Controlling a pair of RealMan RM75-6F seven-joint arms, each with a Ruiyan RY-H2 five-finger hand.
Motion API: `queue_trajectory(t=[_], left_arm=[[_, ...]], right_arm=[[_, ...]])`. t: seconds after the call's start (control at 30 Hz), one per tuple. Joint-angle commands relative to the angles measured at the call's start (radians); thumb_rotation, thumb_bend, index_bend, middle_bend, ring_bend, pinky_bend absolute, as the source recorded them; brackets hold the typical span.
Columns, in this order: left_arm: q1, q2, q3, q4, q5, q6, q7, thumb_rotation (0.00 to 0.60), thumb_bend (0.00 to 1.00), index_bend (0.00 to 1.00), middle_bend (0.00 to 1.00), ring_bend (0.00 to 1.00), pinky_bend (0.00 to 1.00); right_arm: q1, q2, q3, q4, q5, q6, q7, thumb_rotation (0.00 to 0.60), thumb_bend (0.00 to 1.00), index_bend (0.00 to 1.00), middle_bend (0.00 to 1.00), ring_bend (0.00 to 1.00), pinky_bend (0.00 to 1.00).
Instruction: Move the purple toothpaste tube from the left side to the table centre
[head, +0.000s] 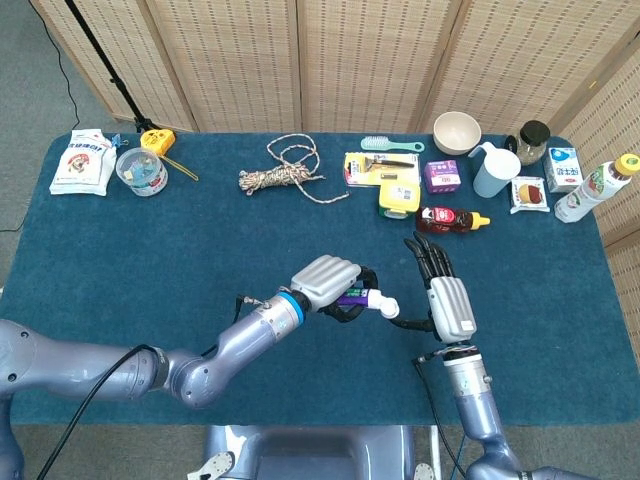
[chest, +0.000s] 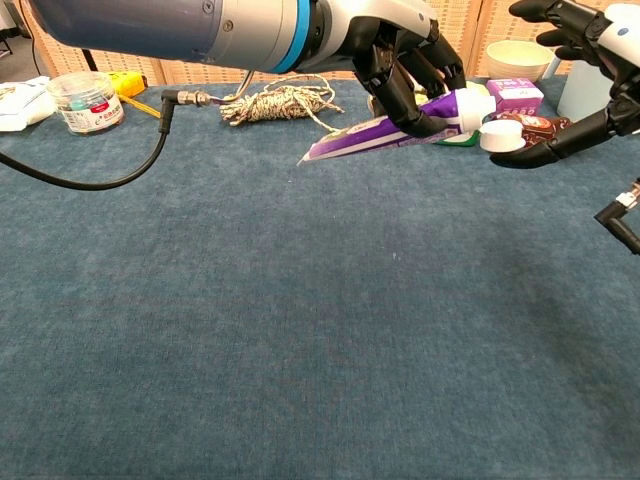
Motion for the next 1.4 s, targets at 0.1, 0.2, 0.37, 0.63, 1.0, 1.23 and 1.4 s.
queue_trajectory(t=[0.1, 0.2, 0.37, 0.63, 1.0, 1.23, 1.4], left_arm=[[-0.003, -0.002, 0.006, 0.001, -0.006, -0.002, 0.006, 0.6, 0.78, 0.47, 0.38, 0.44, 0.48], [-0.006, 0.0, 0.01, 0.0, -0.009, -0.006, 0.011, 0.6, 0.78, 0.47, 0.38, 0.44, 0.48], [-0.014, 0.005, 0.023, -0.002, -0.015, -0.016, 0.026, 0.6, 0.78, 0.47, 0.38, 0.44, 0.48], [-0.028, 0.009, 0.036, -0.001, -0.03, -0.03, 0.039, 0.6, 0.78, 0.47, 0.38, 0.44, 0.48], [-0.047, 0.002, 0.048, 0.007, -0.048, -0.037, 0.048, 0.6, 0.78, 0.47, 0.38, 0.44, 0.48], [-0.042, 0.008, 0.047, 0.0, -0.045, -0.025, 0.042, 0.6, 0.78, 0.47, 0.38, 0.45, 0.48], [-0.015, 0.039, 0.048, -0.022, -0.015, -0.018, 0.025, 0.6, 0.78, 0.47, 0.38, 0.45, 0.48]], right_arm=[[0.001, 0.005, 0.0, -0.004, 0.001, 0.001, 0.004, 0.6, 0.0, 0.0, 0.0, 0.0, 0.0], [0.002, 0.009, 0.001, -0.004, 0.001, 0.0, 0.004, 0.6, 0.0, 0.0, 0.0, 0.0, 0.0], [0.006, 0.015, 0.0, -0.006, -0.001, -0.002, 0.002, 0.6, 0.0, 0.0, 0.0, 0.0, 0.0], [0.017, 0.019, -0.003, -0.007, -0.007, -0.011, -0.006, 0.6, 0.0, 0.0, 0.0, 0.0, 0.0], [0.034, 0.017, 0.002, -0.017, -0.004, -0.021, -0.022, 0.6, 0.0, 0.0, 0.0, 0.0, 0.0], [0.033, 0.021, 0.001, -0.018, 0.006, -0.018, -0.026, 0.6, 0.0, 0.0, 0.0, 0.0, 0.0], [0.021, 0.044, 0.002, -0.021, 0.024, -0.017, -0.008, 0.6, 0.0, 0.0, 0.0, 0.0, 0.0]])
